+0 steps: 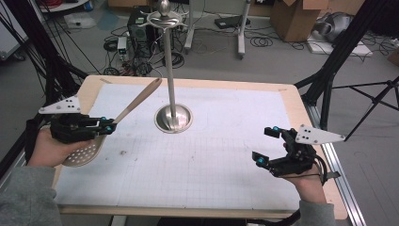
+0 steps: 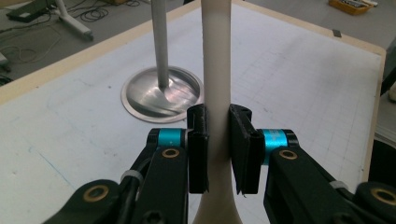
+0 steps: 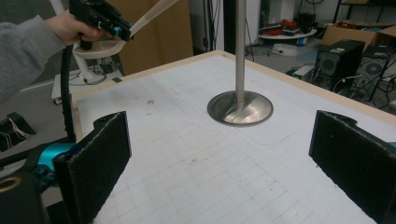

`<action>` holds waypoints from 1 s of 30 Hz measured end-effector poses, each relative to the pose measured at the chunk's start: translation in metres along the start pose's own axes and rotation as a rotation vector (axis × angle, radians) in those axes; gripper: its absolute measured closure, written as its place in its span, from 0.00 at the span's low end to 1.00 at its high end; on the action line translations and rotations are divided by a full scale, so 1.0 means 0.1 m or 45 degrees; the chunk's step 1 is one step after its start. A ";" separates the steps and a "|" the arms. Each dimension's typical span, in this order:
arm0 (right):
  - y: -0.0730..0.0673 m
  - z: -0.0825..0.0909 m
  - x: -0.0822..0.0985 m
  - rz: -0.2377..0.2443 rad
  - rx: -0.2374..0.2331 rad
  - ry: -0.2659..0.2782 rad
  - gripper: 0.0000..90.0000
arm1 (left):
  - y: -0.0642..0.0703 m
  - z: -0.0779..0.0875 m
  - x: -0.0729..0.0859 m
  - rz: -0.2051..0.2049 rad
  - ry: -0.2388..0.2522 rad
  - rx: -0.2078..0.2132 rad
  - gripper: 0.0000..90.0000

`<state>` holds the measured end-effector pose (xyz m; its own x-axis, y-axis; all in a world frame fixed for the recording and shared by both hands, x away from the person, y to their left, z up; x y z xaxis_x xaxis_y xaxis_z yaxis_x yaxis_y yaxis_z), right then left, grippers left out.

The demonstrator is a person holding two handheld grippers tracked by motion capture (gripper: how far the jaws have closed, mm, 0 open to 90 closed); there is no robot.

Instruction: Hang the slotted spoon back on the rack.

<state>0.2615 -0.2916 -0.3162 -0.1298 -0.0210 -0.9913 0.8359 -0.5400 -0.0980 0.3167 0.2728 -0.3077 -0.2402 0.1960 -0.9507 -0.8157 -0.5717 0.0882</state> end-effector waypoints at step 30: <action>0.07 0.05 0.05 -0.036 0.017 0.001 0.05 | -0.21 0.23 -0.57 -0.026 0.090 -0.041 0.87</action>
<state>0.2642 -0.3002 -0.3215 -0.1529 -0.0047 -0.9882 0.8246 -0.5517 -0.1249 0.3354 0.2926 -0.2487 -0.1846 0.1518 -0.9710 -0.8025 -0.5937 0.0598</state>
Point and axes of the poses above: each handheld gripper's, and its own axes: z roughly backward along the jaws, x roughly out of its underside, y roughly to its right, the point moved 1 cm from there along -z, roughly forward along the jaws, and after that the axes turned 10 degrees about y, right-handed, at the moved point
